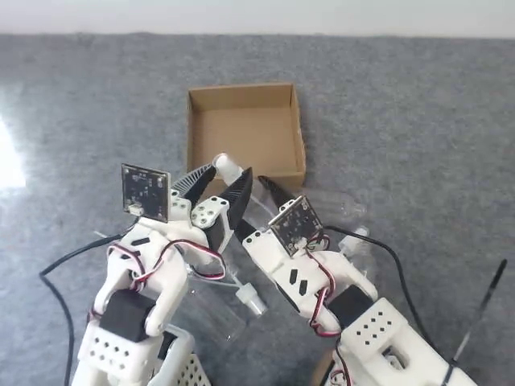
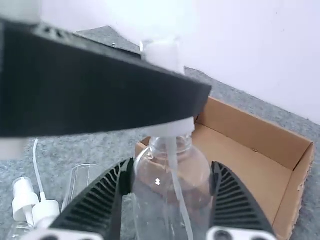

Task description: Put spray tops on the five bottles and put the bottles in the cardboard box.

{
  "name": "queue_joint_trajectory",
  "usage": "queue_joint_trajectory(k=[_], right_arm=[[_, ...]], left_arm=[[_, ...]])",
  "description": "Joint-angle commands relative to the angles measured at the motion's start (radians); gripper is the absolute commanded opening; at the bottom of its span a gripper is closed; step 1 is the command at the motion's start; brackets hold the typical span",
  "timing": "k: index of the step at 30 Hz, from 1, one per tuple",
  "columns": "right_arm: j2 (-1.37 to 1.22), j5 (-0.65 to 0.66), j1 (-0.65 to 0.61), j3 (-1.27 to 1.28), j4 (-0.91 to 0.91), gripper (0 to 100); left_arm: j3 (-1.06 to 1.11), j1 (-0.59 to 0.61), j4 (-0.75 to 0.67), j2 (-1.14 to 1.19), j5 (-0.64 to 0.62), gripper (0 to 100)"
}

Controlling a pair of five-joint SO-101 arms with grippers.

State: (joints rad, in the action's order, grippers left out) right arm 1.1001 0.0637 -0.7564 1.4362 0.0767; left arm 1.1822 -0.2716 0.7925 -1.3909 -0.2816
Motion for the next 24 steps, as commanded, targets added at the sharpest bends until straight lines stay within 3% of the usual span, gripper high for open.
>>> queue_joint_trajectory(k=[1,10,18,24], right_arm=[[0.035,-0.006,0.015,-0.018,-0.018,12.9],[0.035,-0.006,0.015,-0.018,-0.018,12.9],[0.035,-0.006,0.015,-0.018,-0.018,12.9],[0.035,-0.006,0.012,-0.018,-0.018,12.9]], left_arm=[[-0.093,-0.002,0.017,-0.009,0.048,19],[-0.200,0.012,0.103,-0.011,0.058,19],[-0.254,0.216,0.092,-0.011,0.054,19],[-0.231,0.256,0.058,-0.011,0.051,19]])
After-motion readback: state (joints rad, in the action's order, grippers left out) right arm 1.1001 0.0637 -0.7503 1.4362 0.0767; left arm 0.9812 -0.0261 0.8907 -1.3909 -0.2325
